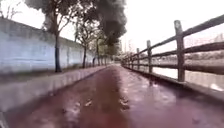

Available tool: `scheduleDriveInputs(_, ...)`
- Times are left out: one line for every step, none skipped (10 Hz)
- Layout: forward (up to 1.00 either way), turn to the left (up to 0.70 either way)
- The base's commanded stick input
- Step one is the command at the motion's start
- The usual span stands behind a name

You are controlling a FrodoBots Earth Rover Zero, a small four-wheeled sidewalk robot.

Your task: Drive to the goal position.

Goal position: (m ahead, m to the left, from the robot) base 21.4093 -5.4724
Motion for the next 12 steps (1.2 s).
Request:
scheduleDriveInputs(1.0, 0.0)
scheduleDriveInputs(1.0, 0.0)
scheduleDriveInputs(1.0, 0.0)
scheduleDriveInputs(1.0, 0.0)
scheduleDriveInputs(1.0, 0.0)
scheduleDriveInputs(1.0, 0.0)
scheduleDriveInputs(1.0, 0.0)
scheduleDriveInputs(1.0, 0.0)
scheduleDriveInputs(1.0, 0.0)
scheduleDriveInputs(1.0, 0.0)
scheduleDriveInputs(1.0, 0.0)
scheduleDriveInputs(1.0, 0.03)
